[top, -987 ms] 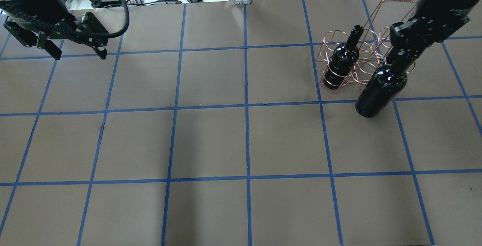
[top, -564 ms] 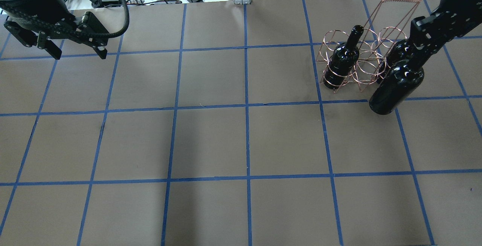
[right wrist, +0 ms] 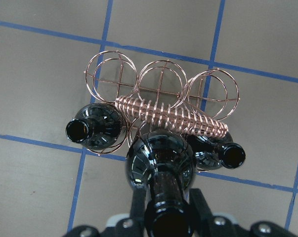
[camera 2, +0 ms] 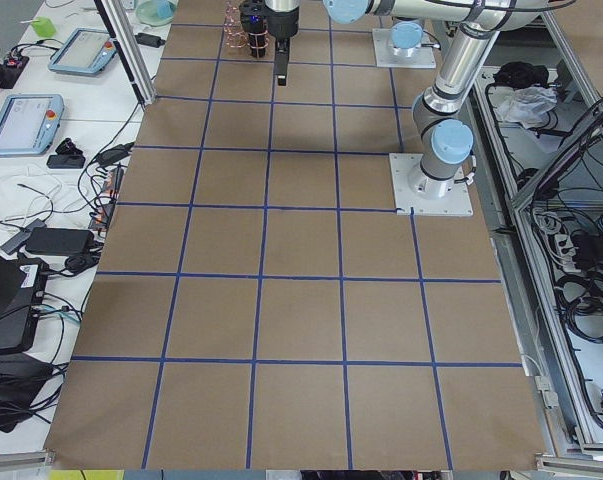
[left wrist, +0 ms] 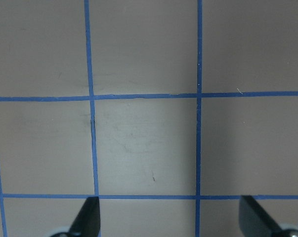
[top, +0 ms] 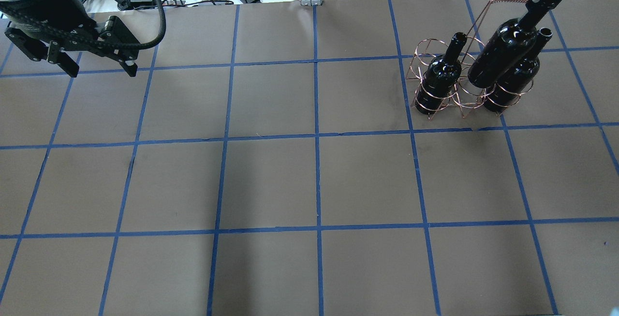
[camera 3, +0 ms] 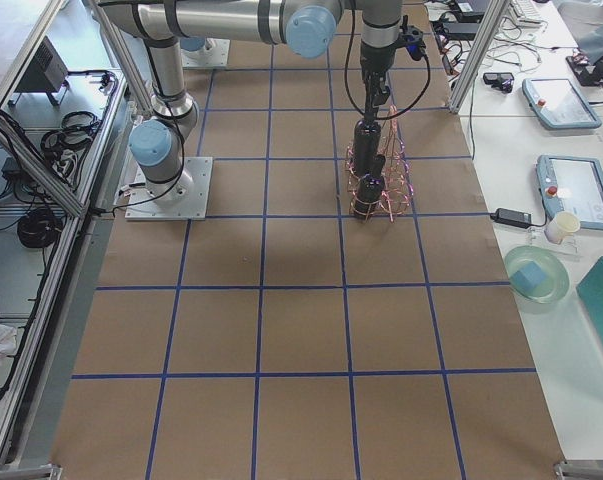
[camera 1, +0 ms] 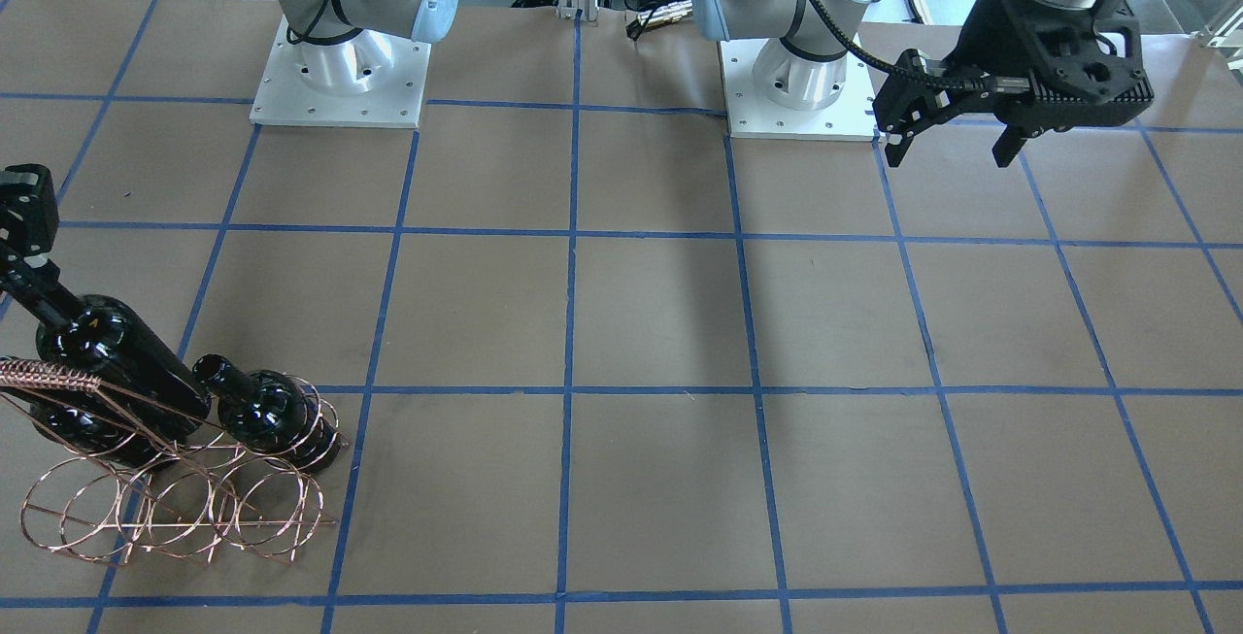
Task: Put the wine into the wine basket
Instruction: 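Carry the bottle with the right gripper over the copper wine rack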
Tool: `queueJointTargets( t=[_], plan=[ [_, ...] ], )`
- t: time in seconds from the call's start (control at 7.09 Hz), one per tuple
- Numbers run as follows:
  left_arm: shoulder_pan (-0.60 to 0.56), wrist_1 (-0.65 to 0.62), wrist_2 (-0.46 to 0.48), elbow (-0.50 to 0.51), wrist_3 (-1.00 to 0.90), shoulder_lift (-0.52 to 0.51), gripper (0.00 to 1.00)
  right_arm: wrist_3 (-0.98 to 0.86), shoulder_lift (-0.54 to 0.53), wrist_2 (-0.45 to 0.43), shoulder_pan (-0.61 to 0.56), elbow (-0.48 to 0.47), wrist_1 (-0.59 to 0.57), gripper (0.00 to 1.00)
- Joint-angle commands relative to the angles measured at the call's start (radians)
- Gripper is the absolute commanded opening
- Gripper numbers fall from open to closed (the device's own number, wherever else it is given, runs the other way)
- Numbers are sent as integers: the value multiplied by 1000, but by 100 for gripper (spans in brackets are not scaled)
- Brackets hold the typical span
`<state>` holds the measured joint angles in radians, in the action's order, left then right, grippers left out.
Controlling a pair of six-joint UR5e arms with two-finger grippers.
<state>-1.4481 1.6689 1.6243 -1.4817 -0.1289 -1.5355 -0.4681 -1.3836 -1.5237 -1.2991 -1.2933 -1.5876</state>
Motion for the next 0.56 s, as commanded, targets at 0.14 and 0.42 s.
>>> queueJointTargets(
  t=[0.14,0.42],
  plan=[
    [0,0,-1,0,0,0,100,3,26,23,-3,2,-19,16],
    [0,0,-1,0,0,0,100,-1,26,22,-3,0,-18,17]
  ],
)
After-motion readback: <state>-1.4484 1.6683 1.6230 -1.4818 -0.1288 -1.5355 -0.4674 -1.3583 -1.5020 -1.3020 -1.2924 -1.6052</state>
